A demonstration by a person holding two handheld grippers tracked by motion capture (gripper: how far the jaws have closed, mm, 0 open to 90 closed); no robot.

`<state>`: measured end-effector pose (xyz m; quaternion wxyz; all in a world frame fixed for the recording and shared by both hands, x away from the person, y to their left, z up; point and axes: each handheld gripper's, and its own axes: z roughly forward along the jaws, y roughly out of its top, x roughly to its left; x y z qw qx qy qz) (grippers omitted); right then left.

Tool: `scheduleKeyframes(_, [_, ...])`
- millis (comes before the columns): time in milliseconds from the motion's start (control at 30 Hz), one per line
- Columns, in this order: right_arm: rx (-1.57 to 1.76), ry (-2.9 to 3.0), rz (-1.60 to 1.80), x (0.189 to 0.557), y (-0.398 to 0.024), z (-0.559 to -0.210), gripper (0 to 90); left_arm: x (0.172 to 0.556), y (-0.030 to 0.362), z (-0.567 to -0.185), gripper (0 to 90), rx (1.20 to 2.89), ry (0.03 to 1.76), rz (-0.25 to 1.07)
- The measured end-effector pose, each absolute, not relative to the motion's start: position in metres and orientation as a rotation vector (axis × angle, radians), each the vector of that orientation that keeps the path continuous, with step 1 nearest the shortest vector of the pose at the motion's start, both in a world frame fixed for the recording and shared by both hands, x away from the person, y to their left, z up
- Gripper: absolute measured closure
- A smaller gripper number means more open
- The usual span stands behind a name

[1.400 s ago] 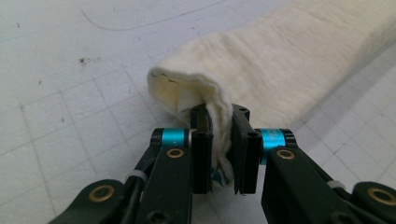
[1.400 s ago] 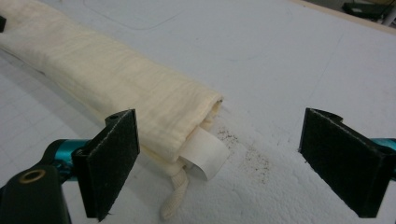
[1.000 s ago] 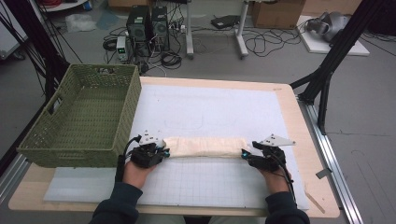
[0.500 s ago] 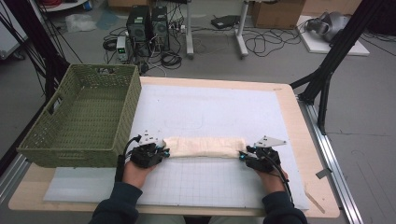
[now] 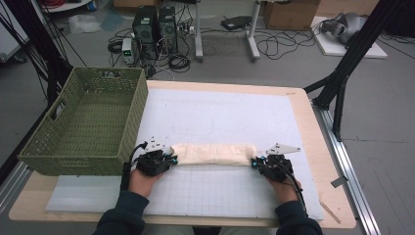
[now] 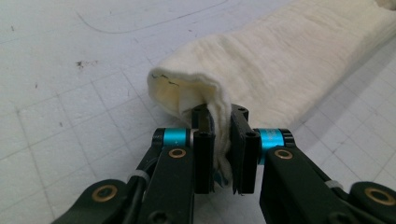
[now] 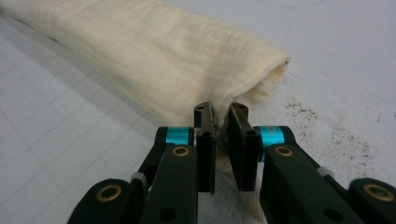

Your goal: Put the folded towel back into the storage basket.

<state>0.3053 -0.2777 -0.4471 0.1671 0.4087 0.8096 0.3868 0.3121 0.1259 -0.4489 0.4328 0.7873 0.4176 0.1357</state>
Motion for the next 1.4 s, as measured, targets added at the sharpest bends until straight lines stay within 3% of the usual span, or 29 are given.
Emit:
scheduleKeyframes(867, [1.092,2.150,1.251,0.302,-0.278,-0.401,83.8,0.308,0.149,-0.403,82.8,1.764,0.956,0.393])
scheduleKeyframes(1267, [1.214,2.234,1.199,0.327,-0.256,-0.436,82.2,0.311,0.148,-0.413,82.7,1.810,0.995,0.398])
scheduleKeyframes(1400, [1.267,2.237,1.193,0.332,-0.255,-0.443,74.7,0.311,0.147,-0.416,82.7,1.817,1.001,0.399])
